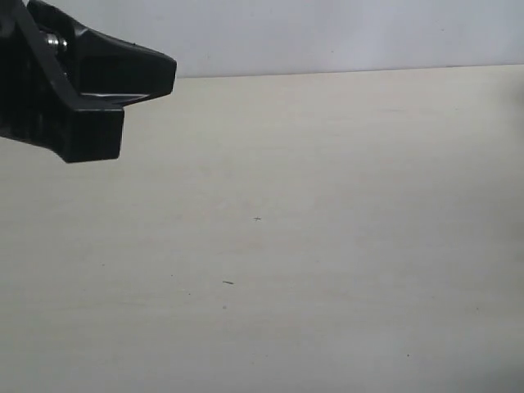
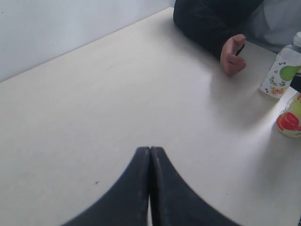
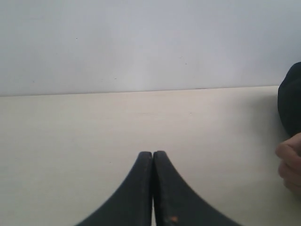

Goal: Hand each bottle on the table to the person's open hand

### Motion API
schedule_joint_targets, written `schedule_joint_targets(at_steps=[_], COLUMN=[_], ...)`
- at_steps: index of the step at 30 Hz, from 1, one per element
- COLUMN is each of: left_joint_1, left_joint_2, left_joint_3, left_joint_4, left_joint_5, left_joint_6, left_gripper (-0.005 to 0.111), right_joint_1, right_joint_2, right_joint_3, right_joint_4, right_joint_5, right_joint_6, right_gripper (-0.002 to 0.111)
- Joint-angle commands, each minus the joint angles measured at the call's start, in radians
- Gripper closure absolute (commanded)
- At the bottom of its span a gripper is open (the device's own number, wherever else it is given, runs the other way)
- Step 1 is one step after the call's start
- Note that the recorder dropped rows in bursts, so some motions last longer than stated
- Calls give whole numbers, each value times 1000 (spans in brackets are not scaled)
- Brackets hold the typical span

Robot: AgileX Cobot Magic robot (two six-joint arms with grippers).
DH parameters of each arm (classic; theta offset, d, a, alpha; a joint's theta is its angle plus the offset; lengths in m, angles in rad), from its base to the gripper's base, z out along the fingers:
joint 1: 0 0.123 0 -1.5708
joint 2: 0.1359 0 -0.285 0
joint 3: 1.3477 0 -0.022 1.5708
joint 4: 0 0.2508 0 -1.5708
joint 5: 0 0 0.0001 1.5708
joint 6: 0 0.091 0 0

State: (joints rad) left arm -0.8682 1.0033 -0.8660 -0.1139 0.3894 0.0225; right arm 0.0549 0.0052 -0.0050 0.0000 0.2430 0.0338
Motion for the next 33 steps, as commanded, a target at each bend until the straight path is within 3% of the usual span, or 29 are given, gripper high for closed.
schedule_joint_targets(at_steps=[1, 30, 33], left_joint_1=[3, 3, 38], left_joint_2=[-7, -13, -28], left_joint_3=[4, 4, 4], left_joint_4=[0, 0, -2], left_joint_5=[0, -3, -3], left_joint_6=[4, 4, 4], left_gripper=[107, 107, 107], right_joint_1=[3, 3, 3], right_joint_2=[-5, -5, -5], right_joint_3=[5, 5, 5], right_joint_4=[-7, -7, -7], right_joint_5=[-6, -6, -6], right_joint_6=[-5, -6, -3], right_gripper=[108, 108, 108])
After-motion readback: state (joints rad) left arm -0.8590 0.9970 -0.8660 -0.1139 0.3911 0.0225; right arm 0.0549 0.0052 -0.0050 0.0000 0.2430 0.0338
